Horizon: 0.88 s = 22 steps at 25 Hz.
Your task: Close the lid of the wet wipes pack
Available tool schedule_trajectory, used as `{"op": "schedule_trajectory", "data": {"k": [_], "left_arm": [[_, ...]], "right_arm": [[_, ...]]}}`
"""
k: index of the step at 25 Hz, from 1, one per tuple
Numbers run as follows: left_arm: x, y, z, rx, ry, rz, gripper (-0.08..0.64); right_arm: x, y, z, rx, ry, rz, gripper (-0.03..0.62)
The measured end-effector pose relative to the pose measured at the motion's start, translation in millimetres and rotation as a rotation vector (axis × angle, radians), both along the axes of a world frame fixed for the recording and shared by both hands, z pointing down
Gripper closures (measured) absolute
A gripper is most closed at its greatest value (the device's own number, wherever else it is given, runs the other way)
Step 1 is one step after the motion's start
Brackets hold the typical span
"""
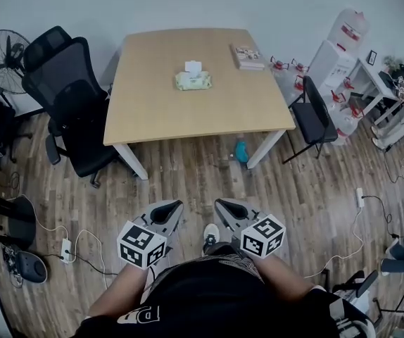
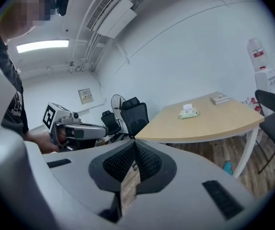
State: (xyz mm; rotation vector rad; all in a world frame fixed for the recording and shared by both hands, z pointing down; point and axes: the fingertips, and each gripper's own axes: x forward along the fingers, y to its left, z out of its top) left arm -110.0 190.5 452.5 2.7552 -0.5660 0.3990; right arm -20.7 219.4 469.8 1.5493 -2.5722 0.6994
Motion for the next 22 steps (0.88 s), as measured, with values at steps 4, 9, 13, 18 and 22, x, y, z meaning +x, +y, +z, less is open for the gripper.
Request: {"op": "schedule_trajectory", "data": {"k": [4,9,13,18,22], "left_arm": [[26.4,-32.3,-3.5,0.001,-0.006,-0.014,0.54],[63.3,-69.9,-5.4,0.006,-0.015,-0.023,0.54],[88.5,-94.4,-4.2,0.006,-0.017,-0.042,0.54],[112.4,-120.3,2.8,-0.003,-0.037,-0.065,0.54],[125.3,-127.2,3.9,-0.008,-0.058,-0.068,0.54]], "right_arm": [[27.9,-35.0,-5.0,0.007,-0.005,-0.013,0.588],[63.2,-74.2,-9.9,0.023,-0.015,-0.027,0.588],[86.9,-96.9,-5.0,0.017,-0.024,-0.045,0.588],[111.2,-122.9,0.6,0.012,-0.031,-0.067,0.588],[124.0,-131.3,8.1,-0.012,-0.048,-0.071,0.588]]}}
